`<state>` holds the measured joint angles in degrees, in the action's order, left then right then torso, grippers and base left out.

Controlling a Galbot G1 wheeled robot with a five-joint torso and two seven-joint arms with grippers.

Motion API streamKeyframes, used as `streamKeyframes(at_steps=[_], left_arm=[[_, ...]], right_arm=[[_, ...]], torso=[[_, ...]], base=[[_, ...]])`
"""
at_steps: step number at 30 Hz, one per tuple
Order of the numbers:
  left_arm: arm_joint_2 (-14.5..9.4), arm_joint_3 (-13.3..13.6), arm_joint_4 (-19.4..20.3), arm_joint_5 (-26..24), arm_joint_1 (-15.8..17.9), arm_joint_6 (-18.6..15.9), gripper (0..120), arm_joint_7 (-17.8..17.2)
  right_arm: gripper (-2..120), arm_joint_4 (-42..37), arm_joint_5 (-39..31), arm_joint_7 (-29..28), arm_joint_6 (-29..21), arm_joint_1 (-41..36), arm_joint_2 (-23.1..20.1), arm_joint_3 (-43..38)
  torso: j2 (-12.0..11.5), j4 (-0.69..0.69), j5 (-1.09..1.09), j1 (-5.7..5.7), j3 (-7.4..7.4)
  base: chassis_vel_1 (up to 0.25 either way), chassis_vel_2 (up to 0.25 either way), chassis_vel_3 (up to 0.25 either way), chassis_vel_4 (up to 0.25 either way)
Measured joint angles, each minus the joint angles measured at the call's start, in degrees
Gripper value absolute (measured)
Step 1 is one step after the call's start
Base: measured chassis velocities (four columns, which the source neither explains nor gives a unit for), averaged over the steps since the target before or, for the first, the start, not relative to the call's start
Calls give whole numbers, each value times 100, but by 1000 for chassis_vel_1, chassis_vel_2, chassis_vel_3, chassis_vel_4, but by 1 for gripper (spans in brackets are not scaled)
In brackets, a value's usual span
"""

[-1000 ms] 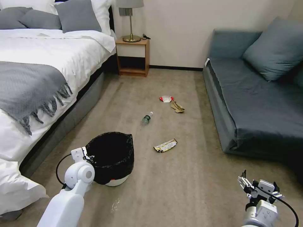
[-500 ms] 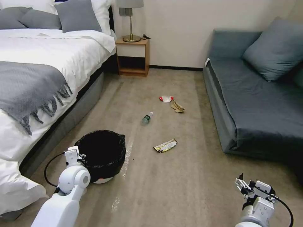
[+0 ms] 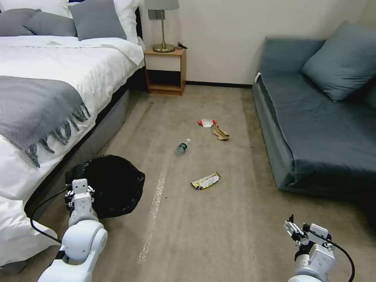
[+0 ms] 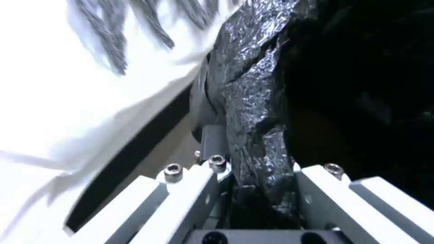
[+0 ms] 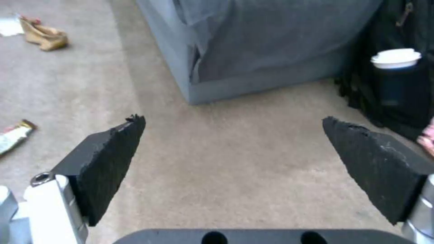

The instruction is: Pick up the trash bin, then pick up the garbage on the floor and place it into the trash bin.

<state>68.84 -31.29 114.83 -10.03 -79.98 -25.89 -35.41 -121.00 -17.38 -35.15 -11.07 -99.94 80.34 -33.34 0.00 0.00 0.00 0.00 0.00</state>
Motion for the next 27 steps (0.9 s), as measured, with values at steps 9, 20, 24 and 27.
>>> streamKeyframes(at_steps=[9,20,24,27], left_arm=[[307,20,349,916,-458,544,3,-84],[594,160,627,745,-637,500,3,-244],[635,183,632,731,-637,493,3,-257],[672,225,608,721,-632,503,3,-256]], right_arm=[[100,152,159,266,298,24,-27,82],[100,236,193,360,431,-15,-105,85],[100,269,188,377,452,-20,-129,69],[100,360,226,446,524,-4,-142,36]], torso=[[0,1,0,0,0],[0,0,0,0,0],[0,0,0,0,0],[0,0,1,0,0]], base=[[0,0,0,0],[0,0,0,0],[0,0,0,0],[0,0,0,0]])
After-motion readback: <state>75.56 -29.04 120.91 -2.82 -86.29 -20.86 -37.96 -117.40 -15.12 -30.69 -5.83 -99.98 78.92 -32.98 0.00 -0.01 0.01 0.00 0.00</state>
